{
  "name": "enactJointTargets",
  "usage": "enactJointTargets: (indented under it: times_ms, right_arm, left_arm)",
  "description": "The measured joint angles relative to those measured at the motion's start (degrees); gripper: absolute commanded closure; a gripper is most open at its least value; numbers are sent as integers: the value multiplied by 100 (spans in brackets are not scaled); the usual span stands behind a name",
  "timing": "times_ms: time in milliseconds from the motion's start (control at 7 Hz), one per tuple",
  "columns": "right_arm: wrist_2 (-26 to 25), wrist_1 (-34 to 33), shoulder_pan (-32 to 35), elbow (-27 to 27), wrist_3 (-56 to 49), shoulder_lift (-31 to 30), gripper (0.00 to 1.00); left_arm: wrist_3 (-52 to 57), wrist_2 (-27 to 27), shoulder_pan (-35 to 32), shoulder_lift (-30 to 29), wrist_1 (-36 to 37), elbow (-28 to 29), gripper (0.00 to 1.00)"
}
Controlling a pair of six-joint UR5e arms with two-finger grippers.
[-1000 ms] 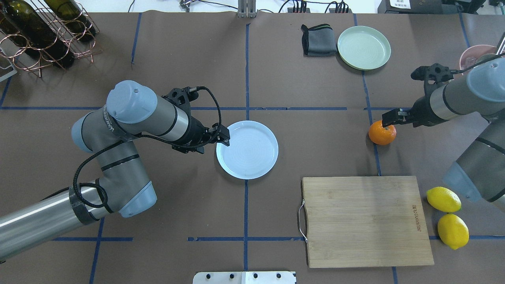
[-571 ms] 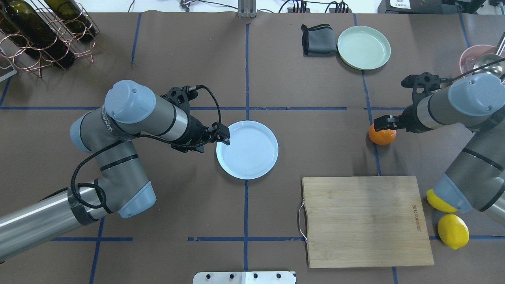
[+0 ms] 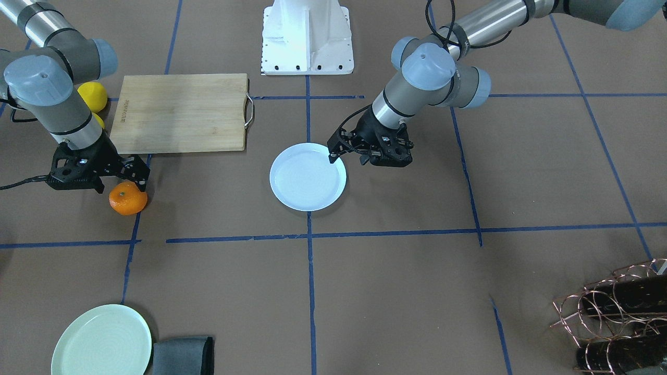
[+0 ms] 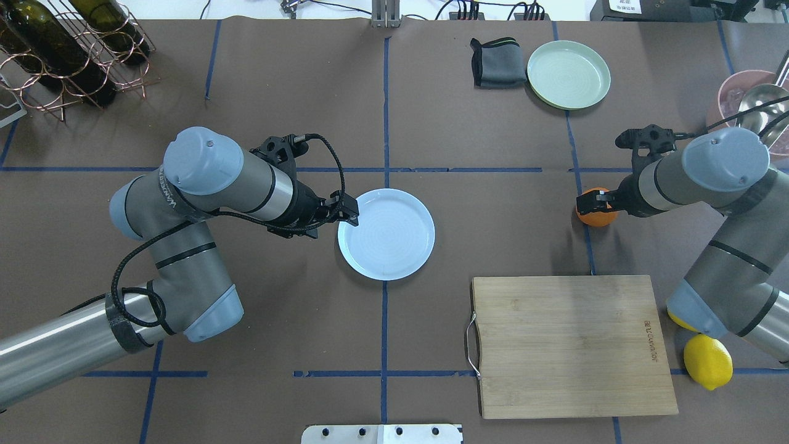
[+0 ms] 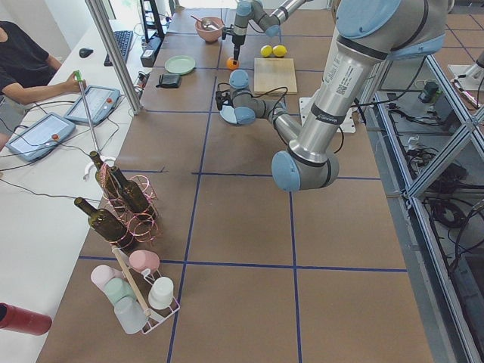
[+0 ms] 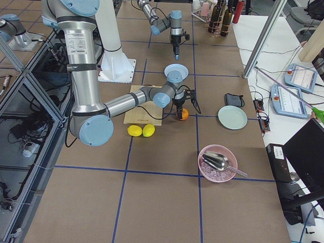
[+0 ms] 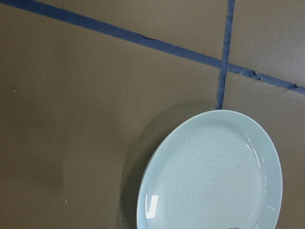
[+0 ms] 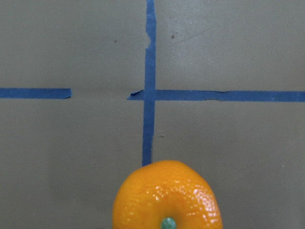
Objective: Pick orange to plate
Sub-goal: 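Close the right gripper on the orange and lift it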
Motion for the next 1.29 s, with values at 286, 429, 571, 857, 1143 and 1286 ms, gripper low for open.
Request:
enactJointTargets:
  times_ms: [286,429,571,857,1143,1286]
  right_arm:
    - [-62,0,-24,-238,0,202,0]
    - [-100,0,-30,-352,-2,288,0]
    - [-124,0,-33,-417,-6,319,0]
    - [-156,0,-35,-501,-5,334,63]
    - [-169,0,-35,-489,61,343,100]
    - [-162,-2,-34,-410,136,344,100]
  left_arm:
    - [-1,1,0,4,0,-1,12]
    - [-5,1,0,4,0,-4,11]
    - [-7,1,0,3,0,-17,11]
    - [-8,1,-5,-3,0,-57,11]
    - [-17,1,-11,1,2,-134,10]
    - [-24,3,-26,6,10,-225,9]
